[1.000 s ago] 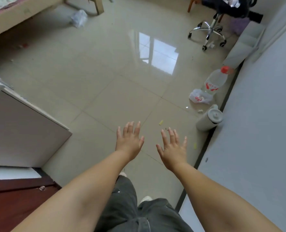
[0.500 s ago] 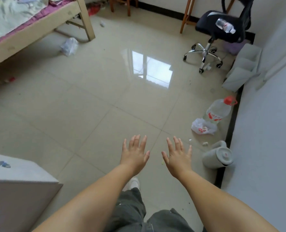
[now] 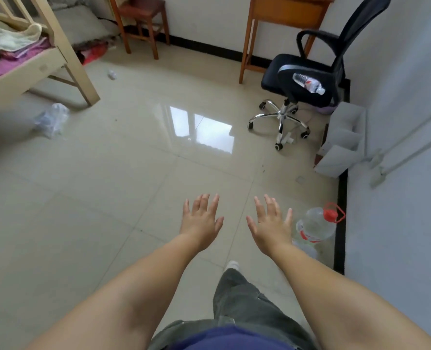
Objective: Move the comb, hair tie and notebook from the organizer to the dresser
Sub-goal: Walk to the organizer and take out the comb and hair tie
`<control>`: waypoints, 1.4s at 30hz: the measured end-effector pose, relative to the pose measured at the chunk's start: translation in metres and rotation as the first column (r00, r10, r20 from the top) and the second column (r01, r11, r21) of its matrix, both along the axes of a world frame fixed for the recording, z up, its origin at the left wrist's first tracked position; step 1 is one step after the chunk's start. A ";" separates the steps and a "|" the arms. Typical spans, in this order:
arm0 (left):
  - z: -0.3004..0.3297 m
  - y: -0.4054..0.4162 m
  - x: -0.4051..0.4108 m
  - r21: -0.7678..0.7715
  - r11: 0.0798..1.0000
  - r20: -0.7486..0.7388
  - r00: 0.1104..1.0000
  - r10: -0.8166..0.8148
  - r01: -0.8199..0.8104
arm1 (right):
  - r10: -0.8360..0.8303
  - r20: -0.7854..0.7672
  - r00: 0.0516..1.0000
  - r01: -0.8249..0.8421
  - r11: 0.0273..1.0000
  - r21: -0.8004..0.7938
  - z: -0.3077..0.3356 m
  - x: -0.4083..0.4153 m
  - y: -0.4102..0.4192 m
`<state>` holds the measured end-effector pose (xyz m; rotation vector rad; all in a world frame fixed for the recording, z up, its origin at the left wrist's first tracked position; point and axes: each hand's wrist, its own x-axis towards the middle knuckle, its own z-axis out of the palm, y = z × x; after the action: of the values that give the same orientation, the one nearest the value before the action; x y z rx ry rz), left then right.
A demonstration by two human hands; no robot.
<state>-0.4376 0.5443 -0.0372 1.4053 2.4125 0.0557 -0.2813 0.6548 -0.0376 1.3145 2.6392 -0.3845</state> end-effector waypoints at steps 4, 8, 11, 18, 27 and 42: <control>0.017 0.104 -0.058 0.022 0.999 -0.019 0.999 -0.033 0.033 | 0.004 0.002 1.000 -0.004 1.000 0.020 0.017 -0.060 0.117; 0.023 0.194 -0.125 0.038 0.999 -0.039 0.999 -0.012 0.013 | 0.023 -0.014 1.000 -0.023 0.999 0.031 0.022 -0.131 0.213; 0.021 0.266 -0.191 0.044 0.999 -0.085 0.996 -0.016 0.019 | 0.039 -0.038 0.999 -0.037 0.998 0.055 0.019 -0.199 0.284; 0.029 0.434 -0.357 0.029 0.994 -0.137 0.985 -0.101 0.106 | -0.049 -0.067 0.997 0.052 0.997 0.054 0.014 -0.349 0.435; 0.039 0.675 -0.499 0.002 0.964 -0.156 0.952 -0.262 0.265 | -0.217 -0.085 0.973 0.223 0.972 0.070 0.027 -0.467 0.651; 0.056 1.070 -0.689 0.121 0.979 -0.128 0.980 -0.151 0.166 | -0.192 -0.129 0.973 0.210 0.967 0.142 0.057 -0.655 1.062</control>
<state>-1.1267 1.6147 0.0189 1.7015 2.4188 0.0962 -0.9360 1.7170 0.0190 1.6648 2.6824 -0.2945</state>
